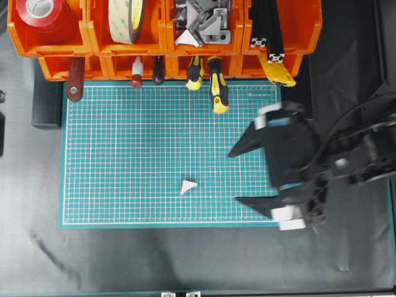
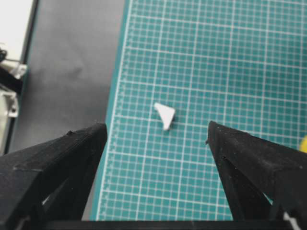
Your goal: Pick corner brachets from container rack with right arm.
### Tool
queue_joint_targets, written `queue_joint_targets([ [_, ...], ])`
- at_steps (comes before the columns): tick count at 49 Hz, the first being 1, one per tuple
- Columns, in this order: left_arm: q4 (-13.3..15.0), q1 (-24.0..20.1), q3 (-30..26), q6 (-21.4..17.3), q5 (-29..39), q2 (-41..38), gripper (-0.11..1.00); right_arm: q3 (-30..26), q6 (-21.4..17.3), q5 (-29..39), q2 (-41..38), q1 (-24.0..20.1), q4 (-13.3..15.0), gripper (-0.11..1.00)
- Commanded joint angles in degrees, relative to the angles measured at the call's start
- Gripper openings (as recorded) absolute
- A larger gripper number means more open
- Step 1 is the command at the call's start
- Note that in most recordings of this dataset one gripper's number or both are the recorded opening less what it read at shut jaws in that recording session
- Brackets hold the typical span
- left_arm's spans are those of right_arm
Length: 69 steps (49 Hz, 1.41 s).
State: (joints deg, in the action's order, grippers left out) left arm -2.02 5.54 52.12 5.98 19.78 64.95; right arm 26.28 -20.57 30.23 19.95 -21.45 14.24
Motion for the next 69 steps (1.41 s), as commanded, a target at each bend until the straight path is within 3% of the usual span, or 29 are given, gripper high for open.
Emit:
queue_joint_targets([
  [1,-0.18,0.00,-0.53,0.09,0.35,-0.35,0.00,1.05,0.09,0.09,3.87,-0.09,0.09,0.81],
  [23,-0.18,-0.09,-0.53,0.00,0.53,-0.26,0.00,8.17,0.00,-0.35,17.14,0.18,0.09,0.80],
  [69,-0.26,-0.09,0.53,0.09,0.79,0.44,0.00,13.01,-0.26,1.14,23.99,0.97,0.09,0.80],
])
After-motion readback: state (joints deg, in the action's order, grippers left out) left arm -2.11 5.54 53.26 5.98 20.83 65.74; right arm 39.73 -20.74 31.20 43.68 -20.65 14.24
